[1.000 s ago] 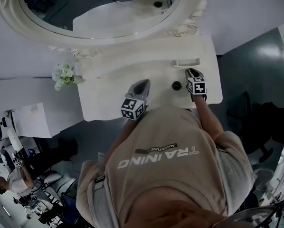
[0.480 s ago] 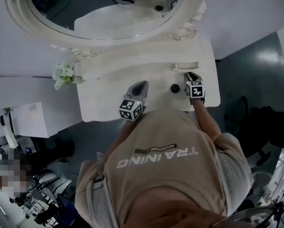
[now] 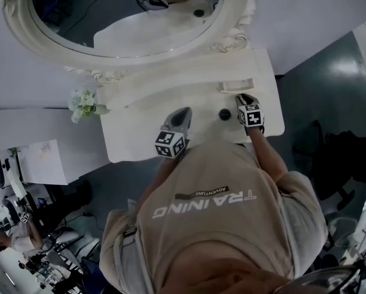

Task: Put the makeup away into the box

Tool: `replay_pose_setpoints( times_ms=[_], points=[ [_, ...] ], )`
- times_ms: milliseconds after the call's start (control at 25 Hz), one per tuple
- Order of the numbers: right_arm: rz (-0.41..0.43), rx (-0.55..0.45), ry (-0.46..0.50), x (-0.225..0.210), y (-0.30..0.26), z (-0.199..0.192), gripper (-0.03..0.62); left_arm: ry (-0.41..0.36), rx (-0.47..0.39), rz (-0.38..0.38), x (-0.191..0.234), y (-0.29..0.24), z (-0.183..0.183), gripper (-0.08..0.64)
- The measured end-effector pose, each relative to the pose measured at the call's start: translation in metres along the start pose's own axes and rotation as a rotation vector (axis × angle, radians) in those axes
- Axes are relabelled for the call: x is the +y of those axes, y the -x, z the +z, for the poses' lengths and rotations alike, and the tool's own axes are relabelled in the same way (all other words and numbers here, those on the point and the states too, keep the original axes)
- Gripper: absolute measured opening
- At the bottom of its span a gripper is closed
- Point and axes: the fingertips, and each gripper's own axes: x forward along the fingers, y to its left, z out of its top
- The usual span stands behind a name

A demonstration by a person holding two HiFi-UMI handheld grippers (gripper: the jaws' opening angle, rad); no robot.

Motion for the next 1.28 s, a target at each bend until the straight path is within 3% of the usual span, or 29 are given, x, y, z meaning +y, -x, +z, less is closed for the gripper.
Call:
replay_pose_setpoints(
  times_ms=[360, 560, 680, 840, 1000, 1080, 1200, 1280],
  points=[
    [0.006, -0.006, 0.030, -0.002, 0.024, -0.010, 0.129, 0.004, 0.004, 0.003, -0.003, -0.003, -0.003, 0.006],
    [0.125, 0.045, 0.032, 0.029, 0.031, -0.035, 0.129, 0.027, 0.004, 0.005, -0.003, -0.007, -0.008, 0.006],
    [0.214, 0.096, 0.144, 0.055, 0.027, -0.047, 0.129, 0.040, 0.002, -0.001, -0.004, -0.007, -0.010, 0.006],
    [0.348, 0.147, 0.407, 0.097, 0.026, -0.049, 0.129, 0.046, 0.001, 0.005, 0.000, -0.005, -0.015, 0.006],
    [0.373, 0.170, 0.619, 0.114, 0.016, -0.047, 0.116, 0.075, 0.001, 0.030, 0.010, 0.001, -0.022, 0.006],
    [0.374, 0.210, 0.710, 0.115, 0.009, -0.053, 0.074, 0.088, -0.010, 0.038, 0.014, 0.004, -0.022, 0.006],
    [0.384, 0.239, 0.738, 0.114, 0.008, -0.058, 0.055, 0.095, -0.030, 0.047, 0.021, 0.007, -0.020, 0.006],
    [0.379, 0.246, 0.729, 0.115, 0.009, -0.057, 0.003, 0.095, -0.034, 0.056, 0.028, 0.009, -0.021, 0.006]
  ],
)
